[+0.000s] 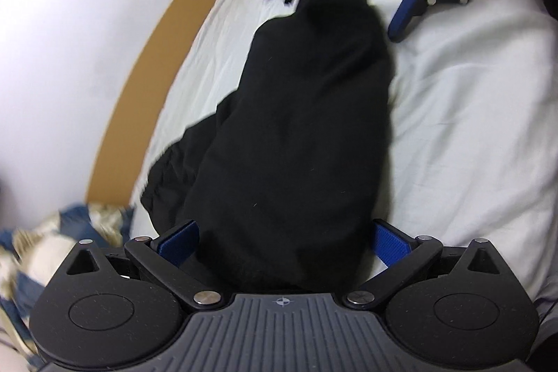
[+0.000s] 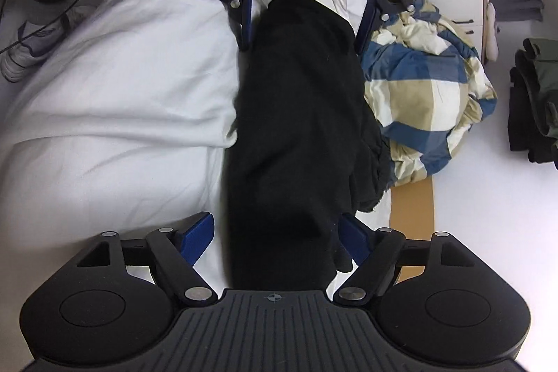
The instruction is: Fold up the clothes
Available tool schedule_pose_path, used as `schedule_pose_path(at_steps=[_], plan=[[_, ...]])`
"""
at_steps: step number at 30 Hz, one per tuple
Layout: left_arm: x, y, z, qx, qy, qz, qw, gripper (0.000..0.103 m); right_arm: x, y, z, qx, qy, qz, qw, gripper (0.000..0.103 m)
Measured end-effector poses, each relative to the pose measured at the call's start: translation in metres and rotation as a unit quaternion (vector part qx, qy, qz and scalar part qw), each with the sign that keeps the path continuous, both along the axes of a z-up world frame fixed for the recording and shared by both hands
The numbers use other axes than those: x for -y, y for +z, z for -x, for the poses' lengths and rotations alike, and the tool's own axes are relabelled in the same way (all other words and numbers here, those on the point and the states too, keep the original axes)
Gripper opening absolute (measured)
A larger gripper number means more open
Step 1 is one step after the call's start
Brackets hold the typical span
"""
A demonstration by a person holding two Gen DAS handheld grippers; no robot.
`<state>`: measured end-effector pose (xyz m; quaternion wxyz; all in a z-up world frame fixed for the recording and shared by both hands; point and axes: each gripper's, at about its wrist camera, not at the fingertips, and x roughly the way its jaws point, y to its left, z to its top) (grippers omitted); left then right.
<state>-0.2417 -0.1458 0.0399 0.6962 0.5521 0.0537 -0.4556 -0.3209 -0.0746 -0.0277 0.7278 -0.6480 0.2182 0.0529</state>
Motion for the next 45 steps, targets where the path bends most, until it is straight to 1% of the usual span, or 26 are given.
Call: schedule_pose_path(at_steps=[1,3,6,8,10,11,12,16,18,19,21,23,24,25,27,29,30,32,33,34,35,36,37,40,42,45], plan=[[0.001,0.002,-0.003,-0.011,0.009,0.000,0.9999,0.103,0.001,-0.002,-0.003,0.016,0.001,0.015,1.000,0.081],[0.003,0.005,-0.006,-0.024,0.031,0.000,0.9992,0.103,0.001,-0.001,-0.010,0.020,0.002,0.028,0.999,0.081],[0.005,0.005,-0.007,-0.021,0.037,-0.009,0.9991,0.103,-0.001,-0.002,-0.016,0.037,0.010,0.054,0.998,0.081],[0.007,0.004,-0.008,-0.017,0.036,-0.013,0.9991,0.103,0.001,-0.004,-0.017,0.033,0.006,0.050,0.998,0.080],[0.011,0.006,-0.007,-0.015,0.035,-0.013,0.9992,0.103,0.004,-0.010,-0.017,0.023,0.002,0.039,0.999,0.076],[0.012,0.005,-0.006,-0.011,0.033,-0.012,0.9993,0.103,0.005,-0.015,-0.017,0.029,0.004,0.041,0.999,0.067],[0.015,0.005,-0.005,-0.007,0.032,-0.010,0.9994,0.103,0.006,-0.020,-0.017,0.037,0.006,0.043,0.998,0.063],[0.021,0.005,-0.005,0.002,0.031,-0.003,0.9995,0.103,0.006,-0.034,-0.019,0.068,0.008,0.061,0.996,0.056],[0.021,0.003,0.000,0.024,0.020,-0.007,0.9995,0.101,0.008,-0.032,-0.019,0.087,0.008,0.060,0.994,0.056],[0.020,0.002,0.003,0.035,0.014,-0.009,0.9992,0.096,0.011,-0.029,-0.020,0.106,0.003,0.047,0.993,0.056],[0.015,-0.002,0.010,0.078,-0.001,-0.010,0.9969,0.095,0.015,-0.019,-0.023,0.137,-0.012,0.011,0.990,0.059],[0.014,-0.007,0.016,0.107,-0.019,-0.026,0.9937,0.090,0.020,-0.005,-0.030,0.146,-0.029,-0.024,0.989,0.069],[0.015,-0.012,0.018,0.121,-0.030,-0.041,0.9914,0.086,0.022,0.000,-0.035,0.150,-0.036,-0.036,0.987,0.070],[0.016,-0.017,0.021,0.134,-0.041,-0.055,0.9886,0.078,0.024,0.002,-0.038,0.146,-0.039,-0.042,0.988,0.070],[0.019,-0.021,0.023,0.130,-0.060,-0.077,0.9867,0.065,0.027,0.006,-0.044,0.131,-0.046,-0.058,0.989,0.070],[0.021,-0.023,0.022,0.138,-0.067,-0.094,0.9837,0.063,0.029,0.009,-0.046,0.110,-0.047,-0.070,0.990,0.070],[0.023,-0.023,0.020,0.138,-0.068,-0.101,0.9829,0.060,0.029,0.004,-0.043,0.107,-0.035,-0.056,0.992,0.070],[0.026,-0.022,0.018,0.123,-0.057,-0.097,0.9861,0.052,0.026,-0.020,-0.039,0.112,-0.001,0.011,0.994,0.070],[0.027,-0.022,0.018,0.114,-0.051,-0.094,0.9878,0.047,0.025,-0.028,-0.041,0.110,0.001,0.029,0.993,0.054],[0.027,-0.019,0.017,0.105,-0.047,-0.090,0.9892,0.044,0.024,-0.036,-0.044,0.109,-0.001,0.043,0.993,0.048],[0.025,-0.013,0.017,0.098,-0.044,-0.084,0.9907,0.042,0.024,-0.037,-0.050,0.107,-0.013,0.036,0.994,0.037],[0.023,-0.007,0.017,0.090,-0.040,-0.077,0.9921,0.034,0.024,-0.030,-0.054,0.094,-0.027,0.008,0.995,0.022],[0.019,0.003,0.020,0.087,-0.038,-0.068,0.9931,0.030,0.024,-0.022,-0.058,0.078,-0.040,-0.023,0.996,0.023],[0.002,0.039,0.032,0.057,-0.045,-0.059,0.9956,0.028,0.020,0.022,-0.042,0.058,-0.044,-0.086,0.994,0.022],[-0.013,0.068,0.044,0.018,-0.056,-0.053,0.9969,0.027,0.018,0.062,-0.024,0.045,-0.037,-0.135,0.989,0.022],[-0.032,0.117,0.046,-0.074,-0.073,-0.047,0.9935,0.032,0.018,0.121,-0.002,0.014,-0.028,-0.213,0.977,0.023]])
